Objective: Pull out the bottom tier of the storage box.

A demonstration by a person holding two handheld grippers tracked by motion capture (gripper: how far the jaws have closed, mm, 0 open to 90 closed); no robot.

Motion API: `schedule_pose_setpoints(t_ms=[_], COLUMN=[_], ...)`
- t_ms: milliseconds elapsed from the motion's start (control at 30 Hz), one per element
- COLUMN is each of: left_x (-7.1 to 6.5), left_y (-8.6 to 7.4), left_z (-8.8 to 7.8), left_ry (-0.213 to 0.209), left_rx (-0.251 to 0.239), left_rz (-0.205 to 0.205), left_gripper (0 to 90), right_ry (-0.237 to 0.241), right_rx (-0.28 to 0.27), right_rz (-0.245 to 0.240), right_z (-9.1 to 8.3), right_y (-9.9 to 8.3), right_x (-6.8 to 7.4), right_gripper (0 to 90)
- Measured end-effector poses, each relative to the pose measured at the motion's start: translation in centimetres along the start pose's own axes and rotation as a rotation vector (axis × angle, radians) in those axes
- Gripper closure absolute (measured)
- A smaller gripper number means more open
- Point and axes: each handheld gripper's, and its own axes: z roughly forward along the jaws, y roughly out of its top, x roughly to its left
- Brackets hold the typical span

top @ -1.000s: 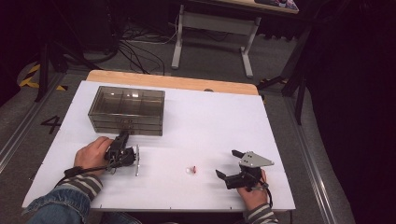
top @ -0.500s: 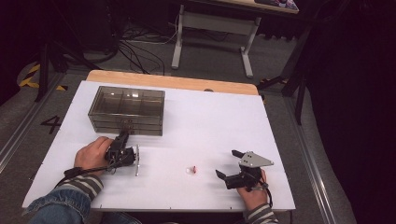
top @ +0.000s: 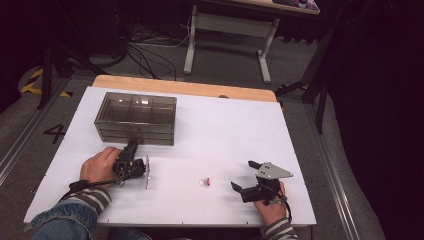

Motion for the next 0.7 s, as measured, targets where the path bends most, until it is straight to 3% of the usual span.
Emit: schedule_pose_setpoints(t_ms=[567, 700], left_x=[-0.01, 0.30], left_y=[0.08, -0.04], left_z=[-0.09, -0.32], left_ry=[0.000, -0.026], left_rx=[0.011, 0.007], left_rz=[0.018, 0.003], left_gripper=[79.0, 79.1], right_ry=[0.000, -0.001], right_rx=[0.001, 0.003], right_rz=[0.002, 0.003], right_z=[0.01, 0.03], right_y=[0.00, 0.01], right_x=[-0.03, -0.04], right_gripper=[2.0, 2.0])
